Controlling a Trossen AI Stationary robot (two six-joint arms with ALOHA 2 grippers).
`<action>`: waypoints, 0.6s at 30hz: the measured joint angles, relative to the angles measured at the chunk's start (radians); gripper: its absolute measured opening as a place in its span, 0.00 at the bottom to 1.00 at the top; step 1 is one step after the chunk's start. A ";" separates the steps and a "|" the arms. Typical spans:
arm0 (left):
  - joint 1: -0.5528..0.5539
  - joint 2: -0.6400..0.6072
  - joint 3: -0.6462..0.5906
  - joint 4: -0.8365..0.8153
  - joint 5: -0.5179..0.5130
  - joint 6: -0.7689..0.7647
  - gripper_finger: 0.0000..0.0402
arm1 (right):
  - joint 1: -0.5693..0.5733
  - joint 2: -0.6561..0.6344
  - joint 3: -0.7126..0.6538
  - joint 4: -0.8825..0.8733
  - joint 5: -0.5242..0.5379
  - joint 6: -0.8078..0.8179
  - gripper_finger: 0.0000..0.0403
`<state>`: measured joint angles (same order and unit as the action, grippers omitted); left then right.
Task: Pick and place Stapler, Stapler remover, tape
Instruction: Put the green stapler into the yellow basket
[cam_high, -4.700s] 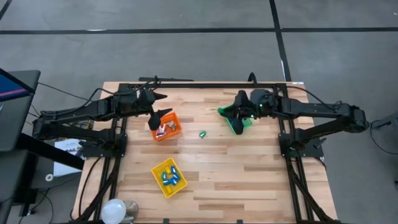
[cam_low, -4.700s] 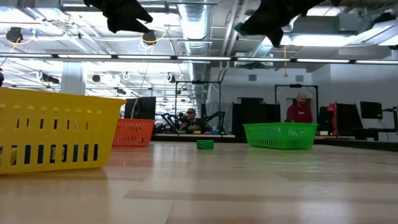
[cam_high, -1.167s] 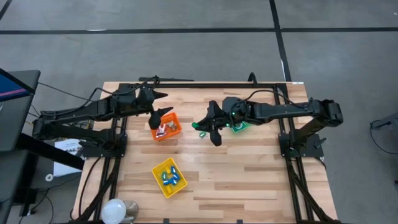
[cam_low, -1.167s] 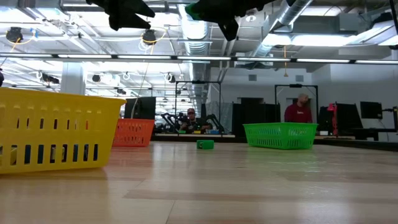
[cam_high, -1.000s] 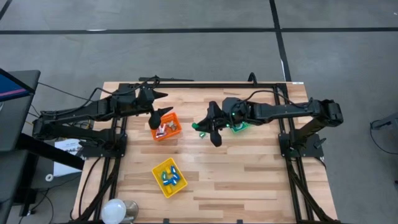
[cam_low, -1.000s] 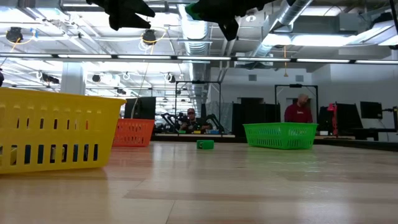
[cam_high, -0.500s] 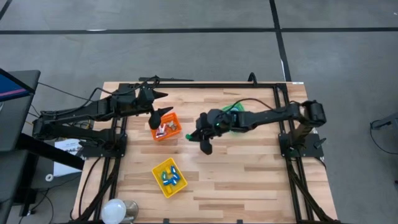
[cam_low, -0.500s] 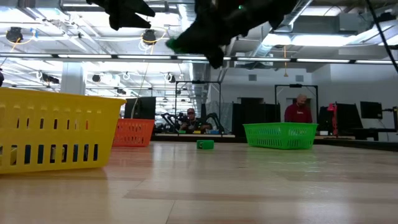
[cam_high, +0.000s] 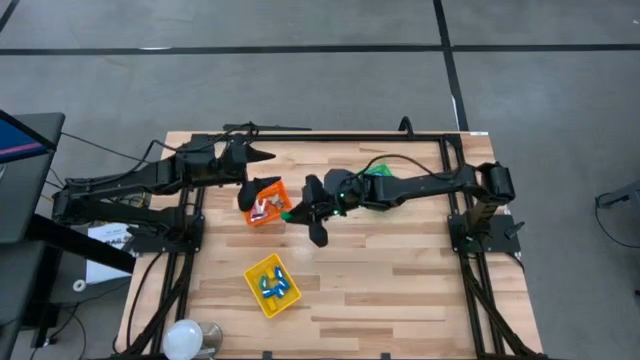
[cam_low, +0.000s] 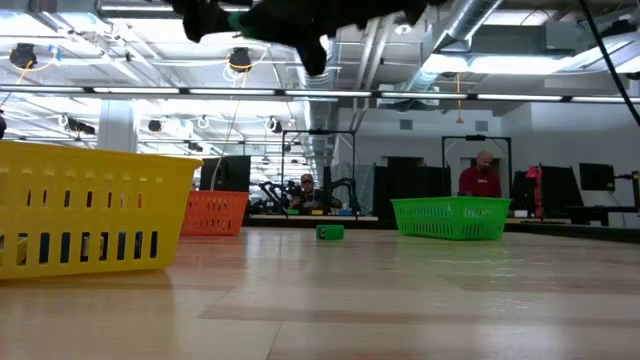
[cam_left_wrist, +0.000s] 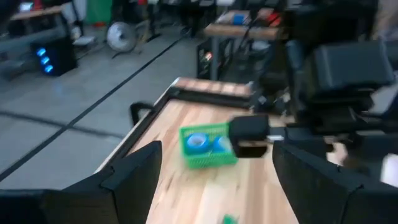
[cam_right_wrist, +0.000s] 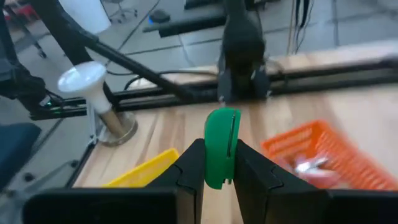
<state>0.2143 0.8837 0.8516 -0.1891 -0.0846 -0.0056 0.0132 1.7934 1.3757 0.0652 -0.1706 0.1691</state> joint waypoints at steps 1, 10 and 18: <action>0.000 0.000 0.000 0.022 0.018 -0.001 0.74 | 0.000 -0.010 0.019 -0.018 0.012 -0.025 0.14; 0.000 0.000 0.000 0.163 0.171 -0.048 0.74 | -0.001 -0.109 0.114 -0.223 0.181 -0.235 0.12; -0.012 0.000 0.000 0.201 0.276 -0.089 0.74 | -0.011 -0.166 0.116 -0.275 0.307 -0.331 0.13</action>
<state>0.2023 0.8837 0.8520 0.0116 0.1915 -0.0942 0.0024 1.6276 1.4918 -0.2102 0.1360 -0.1617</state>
